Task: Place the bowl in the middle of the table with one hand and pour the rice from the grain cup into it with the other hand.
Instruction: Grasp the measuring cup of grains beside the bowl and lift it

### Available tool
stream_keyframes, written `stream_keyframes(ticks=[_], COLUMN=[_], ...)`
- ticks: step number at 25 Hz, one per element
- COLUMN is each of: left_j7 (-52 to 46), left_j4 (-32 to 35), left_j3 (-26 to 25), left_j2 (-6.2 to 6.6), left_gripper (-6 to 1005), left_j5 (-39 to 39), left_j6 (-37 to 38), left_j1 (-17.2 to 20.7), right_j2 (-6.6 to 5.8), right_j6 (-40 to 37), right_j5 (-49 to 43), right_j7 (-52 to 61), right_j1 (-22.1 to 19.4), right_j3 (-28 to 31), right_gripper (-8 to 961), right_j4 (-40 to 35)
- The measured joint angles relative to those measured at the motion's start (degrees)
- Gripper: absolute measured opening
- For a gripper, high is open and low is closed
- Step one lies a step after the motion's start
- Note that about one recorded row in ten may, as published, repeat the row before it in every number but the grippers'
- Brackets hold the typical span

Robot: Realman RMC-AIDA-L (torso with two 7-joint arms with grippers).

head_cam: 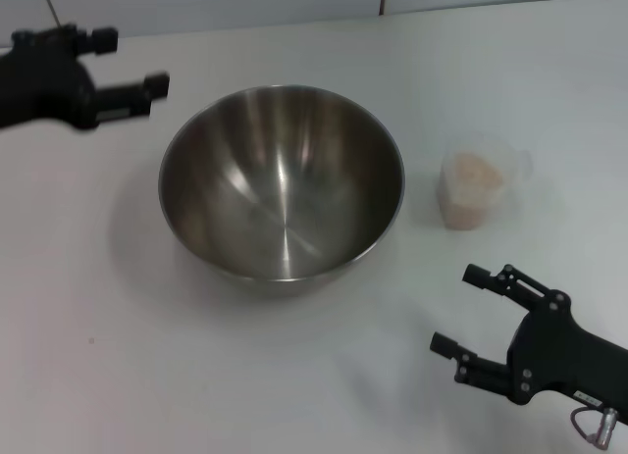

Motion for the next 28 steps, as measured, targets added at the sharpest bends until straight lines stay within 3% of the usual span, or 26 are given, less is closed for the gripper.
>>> stream_keyframes(ticks=[2,3,4,7,10,11,21,28], left_j7=[3.2,8.7,10.4,12.7,12.5,12.0,11.1,11.0], left_j4=[0.5,0.6,0.5,0.4,0.6,0.6,0.4,0.3], left_j3=[-0.2,-2.2,-3.0,-3.6,-3.3,-3.0,-1.6,-1.4], left_j2=[0.1,0.37,0.39,0.35,0.25,0.08,-0.06,-0.06], left_gripper=[691,759,827,827,827,827,826,827], left_j5=[-1.9,-2.9,-2.4,-0.3,1.6,3.2,3.8,3.8], left_j6=[2.1,8.7,11.1,14.6,15.0,15.1,15.2,15.2], left_j1=[2.2,5.3,6.1,7.3,7.5,7.3,6.6,6.3], right_j2=[0.03,0.03,0.07,1.39,2.24,2.6,2.65,2.73], right_j6=[0.0,0.1,0.3,4.0,7.4,10.9,18.9,22.0], right_j5=[0.1,0.1,0.1,0.1,0.1,0.1,0.1,0.2], right_j7=[0.6,0.9,1.1,1.4,1.4,1.4,0.8,0.8], right_j1=[-0.3,-0.6,-0.9,-2.4,-2.8,-2.7,0.0,2.5], right_j3=[1.4,2.2,3.9,13.2,17.0,20.9,30.3,32.9], right_gripper=[840,840,840,839,839,839,840,839], right_j4=[0.0,0.0,0.0,-0.4,-1.0,-0.7,0.5,0.5])
